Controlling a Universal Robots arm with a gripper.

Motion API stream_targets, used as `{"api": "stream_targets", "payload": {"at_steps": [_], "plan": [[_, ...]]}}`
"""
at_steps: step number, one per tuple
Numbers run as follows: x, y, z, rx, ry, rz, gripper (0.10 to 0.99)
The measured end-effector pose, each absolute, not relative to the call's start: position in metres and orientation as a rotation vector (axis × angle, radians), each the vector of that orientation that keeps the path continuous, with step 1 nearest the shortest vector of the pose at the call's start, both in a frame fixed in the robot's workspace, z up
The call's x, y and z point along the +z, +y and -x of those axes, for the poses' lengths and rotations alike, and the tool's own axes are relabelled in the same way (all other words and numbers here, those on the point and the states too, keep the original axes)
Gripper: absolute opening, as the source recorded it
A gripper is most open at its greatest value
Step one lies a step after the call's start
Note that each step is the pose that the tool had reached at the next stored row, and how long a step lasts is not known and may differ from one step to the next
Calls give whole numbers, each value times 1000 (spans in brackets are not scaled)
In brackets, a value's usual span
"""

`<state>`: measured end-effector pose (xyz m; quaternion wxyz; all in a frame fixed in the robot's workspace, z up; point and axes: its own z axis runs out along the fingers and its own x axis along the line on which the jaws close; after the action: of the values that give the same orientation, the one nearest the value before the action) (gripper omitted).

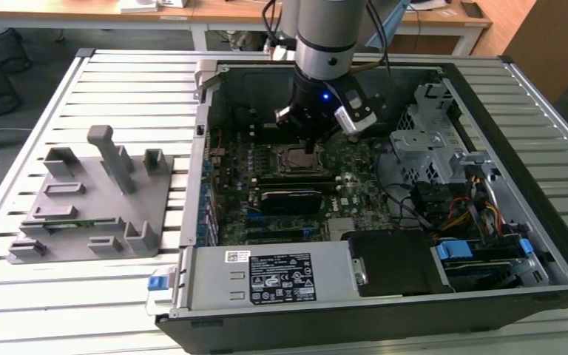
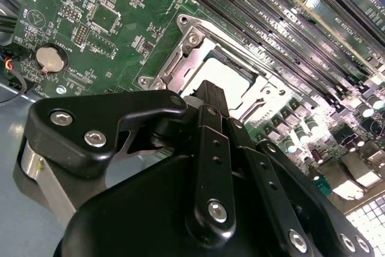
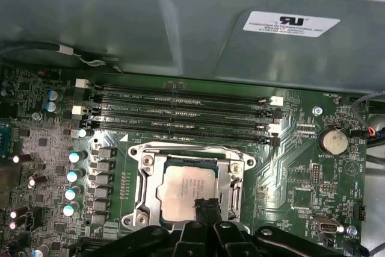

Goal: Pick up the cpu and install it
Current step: 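Install the second cpu locking lever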

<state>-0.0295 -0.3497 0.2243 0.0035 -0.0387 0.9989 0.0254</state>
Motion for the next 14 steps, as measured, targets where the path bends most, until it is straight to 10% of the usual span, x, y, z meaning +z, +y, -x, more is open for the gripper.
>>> {"api": "stream_targets", "payload": {"at_steps": [14], "plan": [[224, -358, 29, 80, 3131, 121, 106]]}}
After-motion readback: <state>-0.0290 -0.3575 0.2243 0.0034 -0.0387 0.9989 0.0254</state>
